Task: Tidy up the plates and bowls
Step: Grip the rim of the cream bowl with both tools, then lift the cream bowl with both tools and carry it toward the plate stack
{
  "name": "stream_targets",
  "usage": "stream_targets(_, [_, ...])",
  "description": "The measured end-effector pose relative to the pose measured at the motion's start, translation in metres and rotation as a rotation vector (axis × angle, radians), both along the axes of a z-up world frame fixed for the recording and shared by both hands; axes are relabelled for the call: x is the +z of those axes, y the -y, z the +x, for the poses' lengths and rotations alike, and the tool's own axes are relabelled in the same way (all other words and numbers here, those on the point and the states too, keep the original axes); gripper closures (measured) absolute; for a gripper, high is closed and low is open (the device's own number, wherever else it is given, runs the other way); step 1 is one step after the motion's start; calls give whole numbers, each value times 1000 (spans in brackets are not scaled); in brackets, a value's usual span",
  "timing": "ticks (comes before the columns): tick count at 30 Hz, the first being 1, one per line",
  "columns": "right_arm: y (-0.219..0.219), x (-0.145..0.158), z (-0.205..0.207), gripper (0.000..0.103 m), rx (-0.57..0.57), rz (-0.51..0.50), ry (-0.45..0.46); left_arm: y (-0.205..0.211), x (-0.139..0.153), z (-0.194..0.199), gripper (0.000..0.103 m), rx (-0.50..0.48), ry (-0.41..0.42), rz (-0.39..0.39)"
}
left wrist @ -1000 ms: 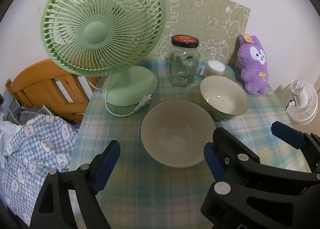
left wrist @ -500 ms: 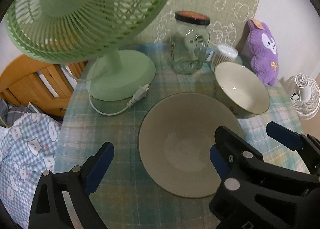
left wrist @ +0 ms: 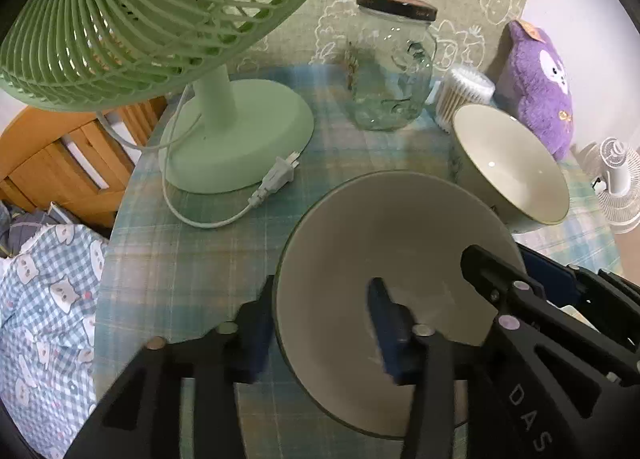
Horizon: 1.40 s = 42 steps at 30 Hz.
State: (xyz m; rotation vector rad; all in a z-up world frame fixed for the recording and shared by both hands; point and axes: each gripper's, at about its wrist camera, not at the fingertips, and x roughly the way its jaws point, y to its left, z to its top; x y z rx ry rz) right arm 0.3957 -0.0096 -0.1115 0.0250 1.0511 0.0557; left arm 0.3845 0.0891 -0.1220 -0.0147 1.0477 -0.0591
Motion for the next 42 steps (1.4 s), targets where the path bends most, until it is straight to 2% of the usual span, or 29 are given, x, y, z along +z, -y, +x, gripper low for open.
stream_targets(9, [1, 2, -3, 74, -7, 1, -18, 0, 2, -1, 66, 20, -17, -4])
stream_targets(19, [6, 18, -25, 74, 2, 2, -8, 5, 15, -22, 66, 37, -7, -9])
stream_targets(42, [48, 93, -114, 74, 33, 38, 68, 41, 88, -105, 66, 89, 73, -1])
